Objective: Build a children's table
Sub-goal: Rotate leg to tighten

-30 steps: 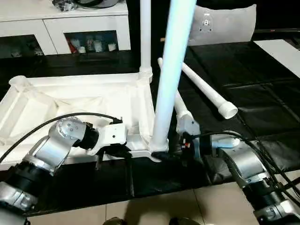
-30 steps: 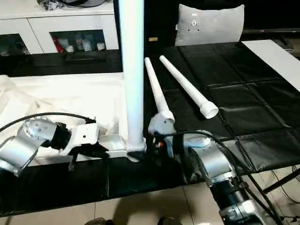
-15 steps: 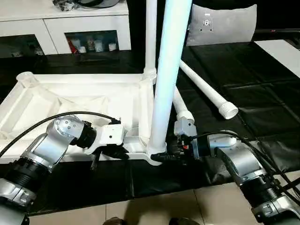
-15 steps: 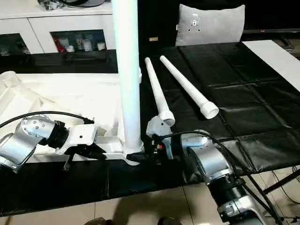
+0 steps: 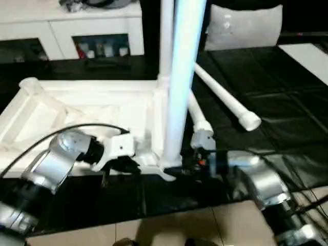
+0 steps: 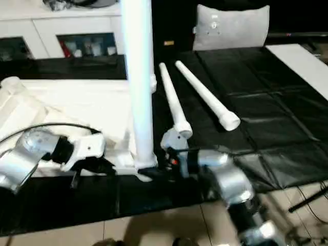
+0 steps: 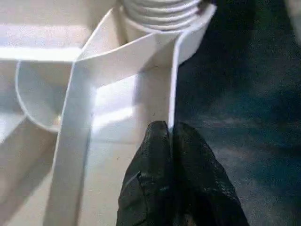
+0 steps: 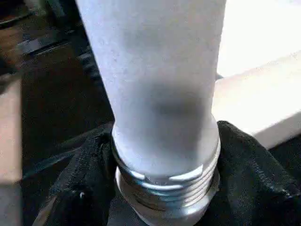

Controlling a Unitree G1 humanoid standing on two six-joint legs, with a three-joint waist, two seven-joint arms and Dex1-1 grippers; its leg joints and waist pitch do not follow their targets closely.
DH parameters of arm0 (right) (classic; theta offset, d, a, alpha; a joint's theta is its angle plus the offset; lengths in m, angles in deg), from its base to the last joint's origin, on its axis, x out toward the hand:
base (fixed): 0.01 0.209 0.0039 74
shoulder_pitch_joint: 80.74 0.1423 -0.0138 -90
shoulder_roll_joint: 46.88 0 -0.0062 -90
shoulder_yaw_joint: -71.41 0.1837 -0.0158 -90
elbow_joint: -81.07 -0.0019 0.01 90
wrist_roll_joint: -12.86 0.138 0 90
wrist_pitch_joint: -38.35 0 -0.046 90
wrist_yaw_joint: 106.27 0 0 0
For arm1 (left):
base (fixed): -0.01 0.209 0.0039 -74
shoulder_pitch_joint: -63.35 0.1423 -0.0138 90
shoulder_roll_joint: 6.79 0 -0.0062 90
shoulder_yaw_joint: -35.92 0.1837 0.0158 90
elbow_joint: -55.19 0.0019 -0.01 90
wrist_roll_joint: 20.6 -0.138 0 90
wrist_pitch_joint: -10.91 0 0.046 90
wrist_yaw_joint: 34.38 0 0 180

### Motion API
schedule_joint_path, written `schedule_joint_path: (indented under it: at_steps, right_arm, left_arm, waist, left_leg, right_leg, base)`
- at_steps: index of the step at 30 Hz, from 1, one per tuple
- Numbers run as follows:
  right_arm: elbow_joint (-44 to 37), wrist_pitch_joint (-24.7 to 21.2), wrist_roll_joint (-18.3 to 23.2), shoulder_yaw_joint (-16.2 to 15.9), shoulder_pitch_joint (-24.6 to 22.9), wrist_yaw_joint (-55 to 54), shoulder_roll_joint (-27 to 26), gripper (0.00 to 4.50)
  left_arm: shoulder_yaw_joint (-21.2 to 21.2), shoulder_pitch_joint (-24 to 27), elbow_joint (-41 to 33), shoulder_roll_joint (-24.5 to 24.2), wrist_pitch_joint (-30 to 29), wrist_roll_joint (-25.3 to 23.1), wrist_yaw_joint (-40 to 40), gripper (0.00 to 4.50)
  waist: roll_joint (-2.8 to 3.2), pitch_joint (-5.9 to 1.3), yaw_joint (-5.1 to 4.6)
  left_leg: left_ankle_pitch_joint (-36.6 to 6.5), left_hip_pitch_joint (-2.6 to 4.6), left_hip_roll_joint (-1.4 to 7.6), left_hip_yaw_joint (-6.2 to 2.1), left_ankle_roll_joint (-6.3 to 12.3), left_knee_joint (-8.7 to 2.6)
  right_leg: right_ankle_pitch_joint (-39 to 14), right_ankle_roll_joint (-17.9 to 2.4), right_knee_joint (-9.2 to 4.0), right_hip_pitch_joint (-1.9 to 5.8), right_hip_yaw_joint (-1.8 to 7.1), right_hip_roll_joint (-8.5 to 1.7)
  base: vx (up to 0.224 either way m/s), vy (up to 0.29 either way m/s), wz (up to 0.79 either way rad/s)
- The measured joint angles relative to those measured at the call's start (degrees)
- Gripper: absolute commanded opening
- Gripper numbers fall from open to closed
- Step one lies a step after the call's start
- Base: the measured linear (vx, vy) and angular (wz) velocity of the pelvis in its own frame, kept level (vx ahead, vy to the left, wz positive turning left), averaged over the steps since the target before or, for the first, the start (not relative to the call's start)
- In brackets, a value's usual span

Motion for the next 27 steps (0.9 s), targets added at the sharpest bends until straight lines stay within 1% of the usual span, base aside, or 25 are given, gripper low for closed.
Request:
schedule_joint_path:
  at_steps: [1,3,5,6,7,8,9,10,11,12,13,14,15,16,17,18,19,20,21,22,23,25,26,27]
  right_arm:
    - [0.6,0.1,-0.5,0.6,0.0,-2.2,-1.1,2.75]
    - [3.2,0.6,-1.9,2.2,0.6,-8.5,-4.5,2.75]
    - [6.5,0.8,-2.8,4.0,2.2,-15.3,-7.9,2.75]
    - [7.4,0.8,-3.1,4.7,2.6,-17.5,-8.9,2.75]
    - [8.3,0.6,-3.3,5.6,3.0,-19.7,-10.0,2.75]
    - [9.1,0.2,-3.7,6.2,3.7,-22.1,-10.7,2.75]
    - [9.7,0.0,-3.9,6.7,4.0,-23.4,-11.2,2.75]
    - [10.2,0.0,-4.1,7.3,4.3,-24.8,-11.9,2.75]
    - [11.4,0.0,-4.3,7.5,5.1,-26.9,-12.4,2.75]
    - [12.0,-0.1,-4.7,7.8,5.6,-28.2,-12.8,2.75]
    - [12.3,-0.2,-4.8,8.0,5.7,-29.3,-13.1,2.75]
    - [12.7,-0.1,-4.8,8.2,6.1,-29.4,-13.1,2.75]
    - [12.9,0.1,-4.8,8.3,6.3,-29.4,-13.1,2.75]
    - [13.1,0.2,-4.8,8.3,6.5,-29.4,-13.2,3.1]
    - [13.1,0.4,-4.9,8.5,6.8,-29.4,-13.3,3.31]
    - [13.1,0.8,-4.9,8.7,6.7,-29.4,-13.3,3.45]
    - [13.1,1.1,-4.8,8.8,6.7,-29.4,-13.4,3.48]
    - [13.0,1.4,-4.7,8.9,6.7,-29.4,-13.7,3.48]
    - [13.0,1.5,-4.7,8.9,6.6,-29.4,-14.0,3.56]
    - [13.0,1.6,-4.7,8.9,6.6,-29.4,-14.1,3.74]
    - [13.0,1.9,-4.7,8.9,6.6,-29.3,-14.1,3.85]
    - [12.6,2.8,-4.6,8.9,5.9,-28.1,-13.7,3.94]
    - [11.9,3.3,-4.5,8.6,5.4,-27.0,-13.1,3.94]
    - [11.4,3.6,-4.5,8.3,5.1,-26.0,-12.4,3.94]
  left_arm:
    - [-0.6,0.4,-0.4,0.8,-1.6,-0.4,-1.6,0.0]
    - [-1.8,1.2,-2.1,3.5,-6.5,-1.8,-6.3,0.0]
    - [-2.8,1.6,-3.9,6.8,-12.0,-3.1,-11.0,0.0]
    - [-3.0,1.6,-4.4,8.3,-13.9,-3.4,-12.5,0.0]
    - [-3.3,1.9,-5.6,10.1,-16.7,-3.8,-14.7,0.0]
    - [-3.3,2.0,-6.5,12.0,-19.1,-4.3,-16.8,0.0]
    - [-3.4,2.1,-6.9,13.3,-20.6,-4.4,-18.3,0.0]
    - [-3.4,2.1,-7.2,14.6,-21.8,-4.5,-19.8,0.0]
    - [-3.6,2.1,-7.3,16.5,-23.4,-5.0,-22.0,0.0]
    - [-3.5,2.0,-7.3,17.5,-24.2,-5.5,-23.4,0.0]
    - [-3.2,1.8,-7.3,18.3,-25.0,-5.7,-24.7,0.0]
    - [-3.6,1.7,-7.5,18.6,-25.0,-5.7,-25.4,0.0]
    - [-3.6,1.7,-7.5,18.7,-25.0,-5.7,-25.6,0.0]
    - [-3.6,1.7,-7.6,18.7,-25.0,-5.6,-25.6,0.0]
    - [-3.5,1.6,-7.9,18.7,-25.1,-5.6,-25.5,0.0]
    - [-3.5,1.6,-8.1,18.7,-25.0,-5.5,-25.5,0.0]
    - [-3.4,1.6,-8.2,18.6,-24.8,-5.5,-25.5,0.0]
    - [-3.4,1.6,-8.4,18.3,-24.6,-5.5,-25.4,0.0]
    - [-3.4,1.6,-8.4,17.8,-24.4,-5.5,-25.3,0.0]
    - [-3.4,1.6,-8.4,17.7,-24.4,-5.4,-25.2,0.0]
    - [-3.3,1.6,-8.4,17.4,-24.1,-5.4,-25.1,0.0]
    - [-3.1,1.6,-8.3,16.4,-23.1,-5.2,-24.6,0.0]
    - [-3.0,1.6,-8.3,15.7,-22.4,-5.0,-24.1,0.0]
    - [-3.0,1.6,-8.3,15.4,-21.9,-4.8,-23.9,0.0]
  waist:
    - [0.0,0.0,-0.29]
    - [0.0,0.01,-1.39]
    - [0.06,0.04,-2.7]
    - [0.11,0.07,-3.14]
    - [0.22,0.14,-3.56]
    - [0.51,0.32,-4.35]
    - [0.72,0.44,-4.79]
    - [0.89,0.57,-5.06]
    - [1.04,0.81,-4.94]
    - [1.18,1.02,-4.57]
    - [0.05,0.92,-3.84]
    - [-1.75,0.76,-2.58]
    - [-1.52,0.76,-2.13]
    - [-0.89,0.65,-1.4]
    - [-0.13,0.37,-1.13]
    - [-0.08,0.27,-1.15]
    - [-0.17,0.19,-1.5]
    - [-0.1,0.15,-1.63]
    - [-0.1,0.16,-1.78]
    - [-0.05,0.19,-2.0]
    - [0.07,0.23,-2.25]
    - [0.32,0.29,-2.42]
    - [0.44,0.33,-2.56]
    - [0.47,0.35,-2.61]
  left_leg:
    - [0.0,0.13,-0.02,0.01,-0.02,0.01]
    - [0.0,0.46,-0.04,0.0,-0.02,0.03]
    - [0.0,0.48,-0.05,-0.13,-0.01,0.07]
    - [0.0,0.47,-0.05,-0.24,0.0,0.11]
    - [0.0,0.47,-0.04,-0.48,0.0,0.12]
    - [0.0,0.5,-0.01,-0.99,0.02,0.15]
    - [0.0,0.58,0.12,-1.29,0.03,0.11]
    - [0.0,0.62,0.29,-1.41,0.03,0.06]
    - [0.0,0.46,0.42,-1.38,0.03,-0.02]
    - [0.0,0.69,0.38,-0.92,0.02,-0.05]
    - [0.0,1.17,0.24,0.4,0.0,-0.02]
    - [-0.2,1.96,-0.33,1.2,-0.14,1.02]
    - [-2.0,1.58,-0.34,0.47,-0.43,2.39]
    - [-2.8,1.33,-0.81,-1.04,0.5,3.74]
    - [-2.6,0.97,-1.67,-2.91,-0.23,3.26]
    - [-2.2,0.71,-1.49,-3.17,-0.93,2.7]
    - [-2.0,0.58,-1.21,-2.98,-1.13,2.27]
    - [-1.8,0.53,-0.91,-2.85,-1.16,2.09]
    - [-1.8,0.34,-0.89,-2.76,-1.14,2.1]
    - [-1.8,0.37,-0.88,-2.73,-1.13,2.09]
    - [-1.8,0.61,-0.84,-2.76,-1.14,1.98]
    - [-1.8,0.48,-0.68,-2.83,-1.14,1.59]
    - [-1.8,0.3,-0.59,-2.87,-1.14,1.42]
    - [-1.8,0.19,-0.56,-2.91,-1.14,1.38]
  right_leg:
    - [0.0,0.0,0.0,0.05,0.01,0.0]
    - [0.0,0.1,-0.17,0.3,-0.02,-0.01]
    - [-0.1,0.1,-0.64,0.36,-0.32,-0.07]
    - [-0.1,0.1,-0.91,0.43,-0.57,-0.13]
    - [-0.1,0.1,-1.44,0.68,-1.05,-0.21]
    - [-0.1,0.1,-2.18,1.15,-2.1,-0.46]
    - [-0.1,0.1,-2.82,1.62,-2.92,-0.63]
    - [-0.1,0.0,-3.06,1.95,-3.57,-0.85]
    - [-0.9,-0.3,-1.83,2.14,-3.64,-0.91]
    - [-2.5,-1.0,0.33,1.66,-3.13,-1.06]
    - [-4.7,-1.3,4.2,1.56,-1.36,-1.19]
    - [-5.3,0.4,5.22,0.15,0.47,-0.87]
    - [-5.2,0.5,5.43,-0.09,0.29,-1.01]
    - [-5.2,0.5,5.41,0.04,-0.08,-0.93]
    - [-5.2,0.5,5.24,-0.2,-0.83,-0.81]
    - [-4.9,0.2,4.9,-0.39,-0.86,-0.54]
    - [-4.3,-0.1,4.19,-0.39,-0.76,-0.19]
    - [-2.9,-1.1,3.16,-0.3,-0.61,0.23]
    - [-1.7,-1.3,2.68,-0.18,-0.63,0.23]
    - [-1.3,-1.3,2.43,-0.05,-0.69,0.21]
    - [-1.3,-1.3,2.18,-0.02,-0.88,0.18]
    - [-1.3,-1.3,1.42,0.1,-1.39,0.18]
    - [-1.3,-1.3,1.1,0.12,-1.72,0.13]
    - [-1.3,-1.2,0.98,0.1,-1.8,0.13]
  base:
    - [0.0,0.0,0.0]
    - [-0.026,0.004,-0.05]
    - [-0.071,0.03,-0.15]
    - [-0.06,0.034,-0.14]
    - [-0.053,0.046,-0.12]
    - [0.0,0.0,0.0]
    - [-0.043,0.052,-0.05]
    - [-0.056,0.038,-0.04]
    - [-0.11,0.019,0.03]
    - [-0.091,-0.009,0.04]
    - [-0.003,-0.094,0.17]
    - [0.037,-0.117,0.04]
    - [0.037,-0.117,0.04]
    - [0.063,-0.042,-0.24]
    - [0.076,-0.001,-0.18]
    - [0.078,-0.022,-0.08]
    - [0.011,-0.035,0.18]
    - [0.011,-0.035,0.18]
    - [0.0,0.0,0.0]
    - [0.0,0.0,0.0]
    - [0.0,0.0,0.0]
    - [0.0,0.0,0.0]
    - [0.0,0.0,0.0]
    - [0.0,0.0,0.0]
